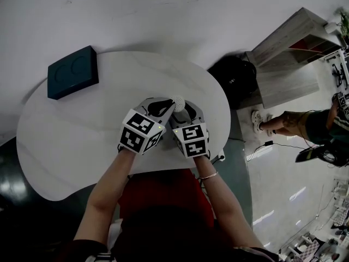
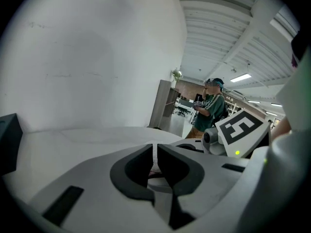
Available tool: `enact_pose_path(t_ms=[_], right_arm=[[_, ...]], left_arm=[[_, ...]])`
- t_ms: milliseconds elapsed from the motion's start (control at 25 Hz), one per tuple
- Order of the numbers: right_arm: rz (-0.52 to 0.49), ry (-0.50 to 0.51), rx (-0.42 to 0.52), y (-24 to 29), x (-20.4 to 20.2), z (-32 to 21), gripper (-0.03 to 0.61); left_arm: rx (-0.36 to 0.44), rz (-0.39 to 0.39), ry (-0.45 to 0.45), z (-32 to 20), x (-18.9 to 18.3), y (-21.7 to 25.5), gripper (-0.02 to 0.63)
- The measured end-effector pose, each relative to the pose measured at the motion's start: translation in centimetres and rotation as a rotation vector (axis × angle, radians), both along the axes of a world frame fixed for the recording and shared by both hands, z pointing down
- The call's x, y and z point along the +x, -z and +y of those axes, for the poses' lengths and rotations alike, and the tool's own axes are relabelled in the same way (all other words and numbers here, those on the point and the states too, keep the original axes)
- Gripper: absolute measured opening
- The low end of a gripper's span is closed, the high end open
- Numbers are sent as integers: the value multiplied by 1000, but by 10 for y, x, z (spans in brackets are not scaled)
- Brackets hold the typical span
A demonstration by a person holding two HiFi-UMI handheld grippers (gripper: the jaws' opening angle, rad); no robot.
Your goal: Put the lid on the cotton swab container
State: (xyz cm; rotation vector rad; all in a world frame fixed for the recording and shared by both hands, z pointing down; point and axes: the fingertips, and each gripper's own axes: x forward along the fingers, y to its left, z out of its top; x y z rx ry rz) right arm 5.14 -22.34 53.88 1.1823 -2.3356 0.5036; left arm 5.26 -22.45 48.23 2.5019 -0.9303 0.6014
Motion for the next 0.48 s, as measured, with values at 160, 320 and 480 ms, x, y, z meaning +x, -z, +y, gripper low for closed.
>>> enact_pose_path(t_ms=[160,320,480], right_arm=[[-11,22,3,-1,0,2,259],[-25,15,24,5,1,2,259],[-23,-9,15,6,6,9,259]], left_arm=[[14,9,13,0,1,2,26],[41,28,59,-5,-8,10,26],[46,52,83,-6,-17,16,26]])
